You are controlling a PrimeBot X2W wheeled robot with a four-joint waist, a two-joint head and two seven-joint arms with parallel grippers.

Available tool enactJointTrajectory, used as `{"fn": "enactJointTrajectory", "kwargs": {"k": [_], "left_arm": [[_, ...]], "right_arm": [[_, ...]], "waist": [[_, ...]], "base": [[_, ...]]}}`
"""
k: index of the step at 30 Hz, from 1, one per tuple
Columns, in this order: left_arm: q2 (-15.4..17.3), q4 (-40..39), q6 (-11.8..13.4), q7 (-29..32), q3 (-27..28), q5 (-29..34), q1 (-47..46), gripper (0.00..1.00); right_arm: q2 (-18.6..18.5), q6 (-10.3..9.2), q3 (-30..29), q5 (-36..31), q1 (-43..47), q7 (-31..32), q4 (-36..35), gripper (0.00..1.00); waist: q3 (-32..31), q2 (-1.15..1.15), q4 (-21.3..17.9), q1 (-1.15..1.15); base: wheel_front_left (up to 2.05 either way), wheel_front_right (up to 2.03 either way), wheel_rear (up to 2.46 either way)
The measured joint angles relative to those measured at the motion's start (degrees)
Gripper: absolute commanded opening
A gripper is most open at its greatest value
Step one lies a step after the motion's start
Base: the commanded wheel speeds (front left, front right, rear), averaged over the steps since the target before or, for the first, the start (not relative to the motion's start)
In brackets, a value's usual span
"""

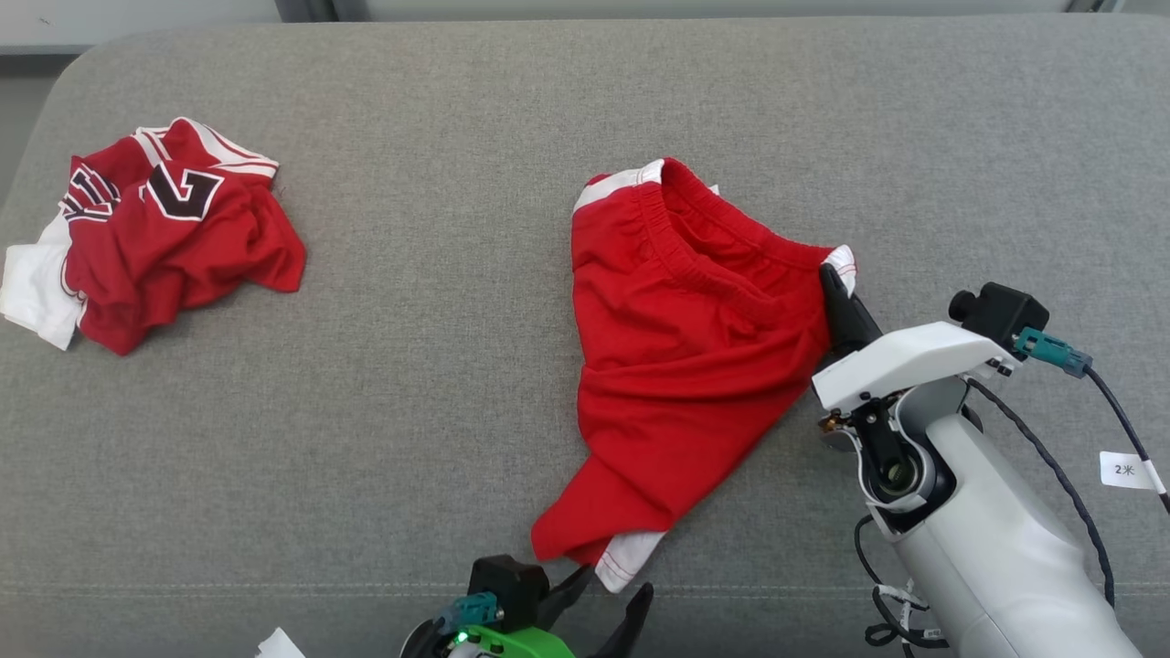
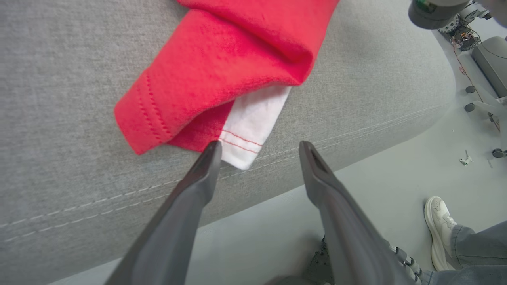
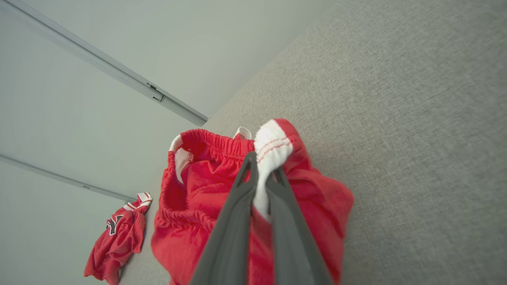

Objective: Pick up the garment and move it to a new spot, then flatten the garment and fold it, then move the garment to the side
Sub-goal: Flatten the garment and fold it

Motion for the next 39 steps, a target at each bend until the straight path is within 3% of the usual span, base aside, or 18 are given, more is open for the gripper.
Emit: {"fn": "enactJointTrajectory", "kwargs": {"k": [37,38,39], "left_arm": [[0.0,9.9,0.1,-8.2,-4.9,8.0,-7.8,1.0],[0.0,10.0,0.1,-8.5,-5.0,8.0,-7.9,0.86],[0.0,10.2,0.1,-8.5,-5.0,7.9,-8.0,0.61]], "right_arm": [[0.5,-0.2,-0.6,0.5,-3.5,0.3,-0.4,0.0],[0.5,-0.2,-0.6,0.5,-3.5,0.3,-0.4,0.0],[0.5,-0.2,-0.6,0.5,-3.5,0.3,-0.4,0.0]], "waist": [[5.7,0.0,-2.6,0.0],[5.8,0.0,-2.6,0.0],[5.8,0.0,-2.6,0.0]], "base": [[0.0,0.0,0.0],[0.0,0.0,0.0],[0.0,0.0,0.0]]}}
